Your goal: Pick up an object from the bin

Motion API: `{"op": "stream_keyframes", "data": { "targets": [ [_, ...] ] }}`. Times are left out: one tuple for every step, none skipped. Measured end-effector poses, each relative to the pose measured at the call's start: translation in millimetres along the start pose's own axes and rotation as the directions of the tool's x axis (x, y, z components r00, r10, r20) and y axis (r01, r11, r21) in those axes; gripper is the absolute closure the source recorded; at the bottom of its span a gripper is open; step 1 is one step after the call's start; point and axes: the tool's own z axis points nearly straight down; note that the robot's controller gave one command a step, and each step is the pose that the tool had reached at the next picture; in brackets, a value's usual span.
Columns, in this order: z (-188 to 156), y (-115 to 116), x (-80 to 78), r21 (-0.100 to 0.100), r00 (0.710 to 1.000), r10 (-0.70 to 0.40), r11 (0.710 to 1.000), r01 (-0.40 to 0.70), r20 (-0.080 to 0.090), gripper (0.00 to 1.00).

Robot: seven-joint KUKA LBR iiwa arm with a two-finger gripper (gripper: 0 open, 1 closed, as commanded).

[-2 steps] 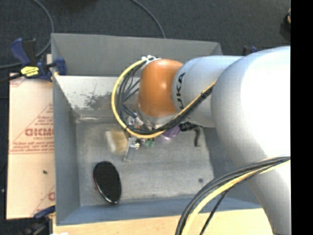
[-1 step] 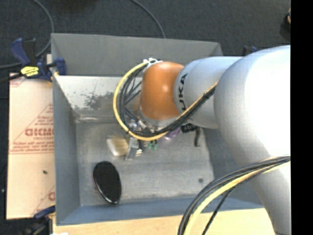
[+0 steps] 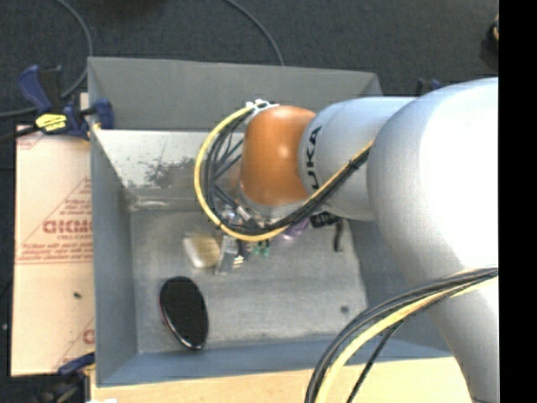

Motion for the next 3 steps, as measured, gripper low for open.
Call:
{"op": "stream_keyframes", "data": {
  "targets": [
    [-8,-1,1.5,0.001,1.0,0.001,1.0,-0.001,-0.003,1.0],
    [-21,-1,0.7,0.0,1.0,0.001,1.0,-0.001,-0.001,1.0],
    [-33,0,0.0,0.0,1.0,0.002,1.0,-0.002,0.001,1.0]
  ]
}}
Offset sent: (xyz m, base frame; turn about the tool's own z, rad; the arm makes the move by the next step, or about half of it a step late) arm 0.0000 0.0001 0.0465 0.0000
